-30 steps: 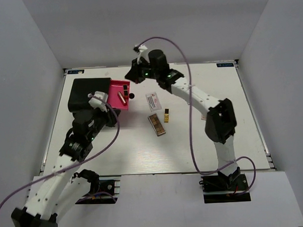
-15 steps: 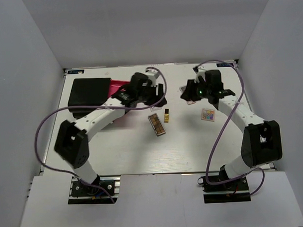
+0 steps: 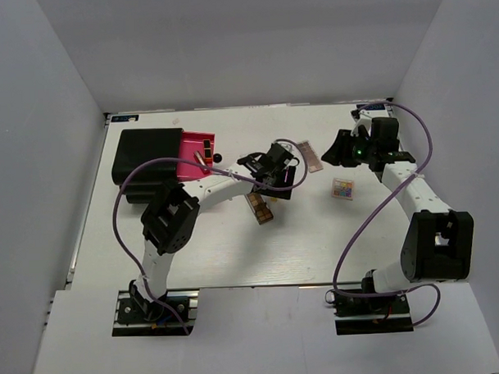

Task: Organize the makeup

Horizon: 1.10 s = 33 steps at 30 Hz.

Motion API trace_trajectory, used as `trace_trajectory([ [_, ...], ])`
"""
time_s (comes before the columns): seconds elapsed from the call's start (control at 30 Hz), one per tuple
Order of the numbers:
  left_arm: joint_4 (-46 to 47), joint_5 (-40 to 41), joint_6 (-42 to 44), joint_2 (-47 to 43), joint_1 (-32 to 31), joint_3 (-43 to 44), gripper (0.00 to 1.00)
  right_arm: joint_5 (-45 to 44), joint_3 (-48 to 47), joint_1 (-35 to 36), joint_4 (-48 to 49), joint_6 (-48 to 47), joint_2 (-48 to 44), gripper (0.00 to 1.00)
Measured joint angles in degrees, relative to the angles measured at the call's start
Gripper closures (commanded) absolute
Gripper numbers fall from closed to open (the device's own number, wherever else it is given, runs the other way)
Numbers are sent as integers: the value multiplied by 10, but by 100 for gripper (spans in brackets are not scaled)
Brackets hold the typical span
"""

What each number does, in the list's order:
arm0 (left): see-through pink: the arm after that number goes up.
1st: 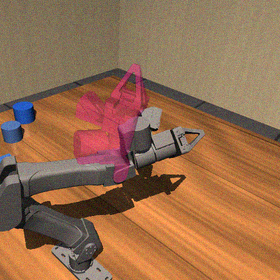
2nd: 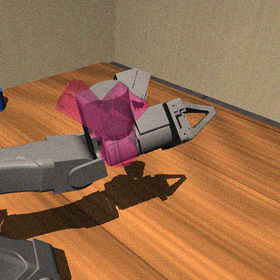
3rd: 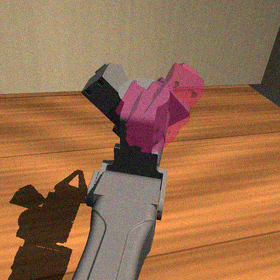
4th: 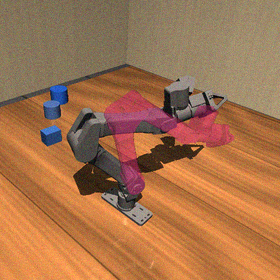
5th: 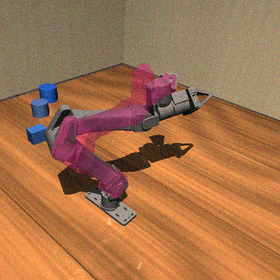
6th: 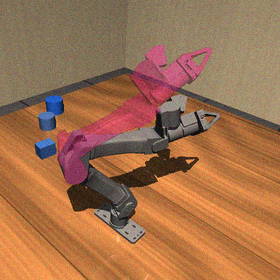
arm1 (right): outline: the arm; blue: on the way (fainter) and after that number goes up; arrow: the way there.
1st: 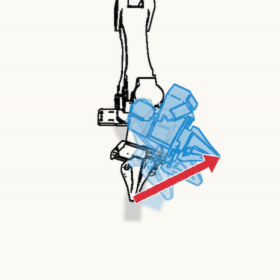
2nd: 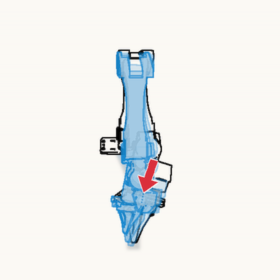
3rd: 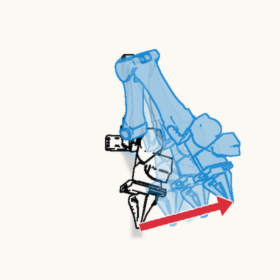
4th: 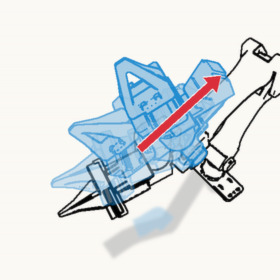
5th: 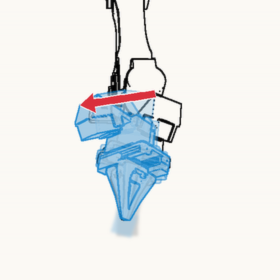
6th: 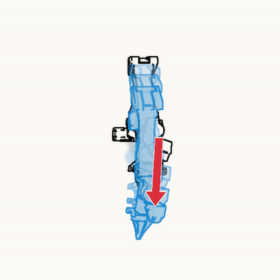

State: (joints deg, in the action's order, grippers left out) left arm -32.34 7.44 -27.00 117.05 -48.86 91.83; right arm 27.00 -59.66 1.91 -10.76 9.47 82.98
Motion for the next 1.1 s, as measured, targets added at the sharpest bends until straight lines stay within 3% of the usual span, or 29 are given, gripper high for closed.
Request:
trace_trajectory([
  [0.6, -33, 83, -16, 91, -6, 76, 31, 55, 14, -10, 15, 6, -11, 53],
  [0.93, -35, 87, -20, 113, -6, 102, 50, 66, 15, -32, 19, 8, -17, 53],
  [1.1, -39, 87, -20, 123, -6, 104, 53, 73, 15, -33, 19, 9, -20, 54],
])
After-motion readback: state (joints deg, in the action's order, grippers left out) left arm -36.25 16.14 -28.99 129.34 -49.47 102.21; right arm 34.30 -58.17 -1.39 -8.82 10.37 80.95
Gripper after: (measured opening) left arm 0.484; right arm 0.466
